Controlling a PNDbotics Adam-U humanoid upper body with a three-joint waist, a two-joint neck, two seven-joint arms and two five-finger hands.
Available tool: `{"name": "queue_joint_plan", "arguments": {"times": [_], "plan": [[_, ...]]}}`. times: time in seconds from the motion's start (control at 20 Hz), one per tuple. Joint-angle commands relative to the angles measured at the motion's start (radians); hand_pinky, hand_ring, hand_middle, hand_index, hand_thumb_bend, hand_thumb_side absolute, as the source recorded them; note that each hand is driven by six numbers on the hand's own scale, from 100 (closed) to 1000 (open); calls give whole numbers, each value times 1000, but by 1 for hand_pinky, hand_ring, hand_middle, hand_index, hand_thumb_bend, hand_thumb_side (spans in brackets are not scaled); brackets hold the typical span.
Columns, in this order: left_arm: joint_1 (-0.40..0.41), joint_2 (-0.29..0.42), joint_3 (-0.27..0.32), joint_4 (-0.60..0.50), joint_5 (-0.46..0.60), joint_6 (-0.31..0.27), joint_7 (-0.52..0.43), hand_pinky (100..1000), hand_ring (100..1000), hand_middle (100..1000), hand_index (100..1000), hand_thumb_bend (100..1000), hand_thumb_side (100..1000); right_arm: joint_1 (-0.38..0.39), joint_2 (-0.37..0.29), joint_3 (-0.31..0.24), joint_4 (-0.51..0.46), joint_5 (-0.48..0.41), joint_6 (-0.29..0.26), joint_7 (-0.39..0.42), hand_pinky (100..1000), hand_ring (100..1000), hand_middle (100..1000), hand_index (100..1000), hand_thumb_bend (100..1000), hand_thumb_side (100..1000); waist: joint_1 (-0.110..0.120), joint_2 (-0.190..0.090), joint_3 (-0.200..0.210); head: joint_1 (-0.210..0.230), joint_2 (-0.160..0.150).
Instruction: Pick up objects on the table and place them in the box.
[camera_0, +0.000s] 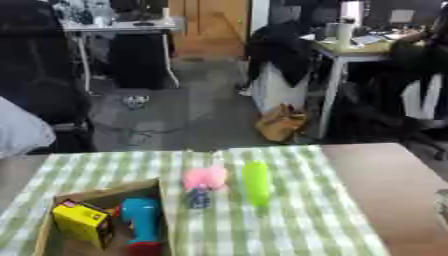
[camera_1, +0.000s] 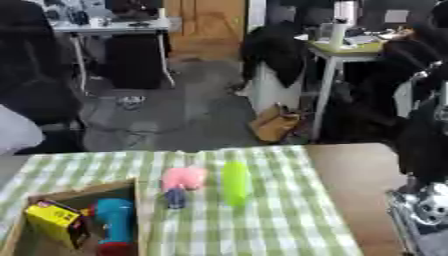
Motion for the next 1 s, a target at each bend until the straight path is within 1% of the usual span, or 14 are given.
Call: {"name": "queue_joint_plan", "arguments": {"times": [0.05, 0.45, 0.55, 0.6, 0.75, 0.8, 0.9, 1.0], "plan": [[-4, 29, 11, -13, -2, -6, 8, 847, 878, 852, 902, 213, 1000, -13, -9, -7, -15, -1, -4, 1, 831, 837, 819, 890, 100, 1000, 16, 6, -2, -2, -8], [-2, 28, 10, -13, -1, -7, 7, 847, 878, 852, 902, 211, 1000, -23, -13, -6, -15, -6, -3, 3, 833, 839, 820, 890, 100, 1000, 15, 6, -1, -6, -10], [-1, 30, 10, -13, -1, -6, 8, 846, 878, 852, 902, 210, 1000, -30, -18, -7, -15, -5, 11, 4, 834, 844, 820, 891, 100, 1000, 14, 2, -1, -9, -5], [0, 31, 10, -13, -1, -5, 7, 846, 878, 851, 901, 209, 1000, -34, -24, -6, -15, -1, 29, 7, 830, 850, 818, 889, 100, 1000, 13, -1, 0, -10, -2], [2, 35, 7, -13, -2, -1, 4, 846, 878, 851, 901, 208, 1000, -54, -43, -4, -15, 22, 118, 24, 828, 851, 814, 887, 100, 1000, 10, -10, 2, -10, 5], [4, 36, 6, -13, -2, 0, 3, 846, 878, 851, 902, 209, 1000, -58, -50, -2, -15, 33, 157, 34, 823, 848, 805, 883, 100, 1000, 7, -16, 3, -12, 8], [9, 36, 3, -13, -1, 4, 0, 846, 878, 851, 902, 208, 1000, -73, -68, 2, -15, 68, 272, 70, 819, 843, 800, 880, 100, 1000, 0, -27, 8, -19, 12], [12, 34, 0, -13, 0, 7, -2, 846, 877, 851, 901, 210, 1000, -87, -76, 6, -15, 105, 364, 105, 815, 839, 797, 879, 100, 1000, -5, -36, 12, -25, 13]]}}
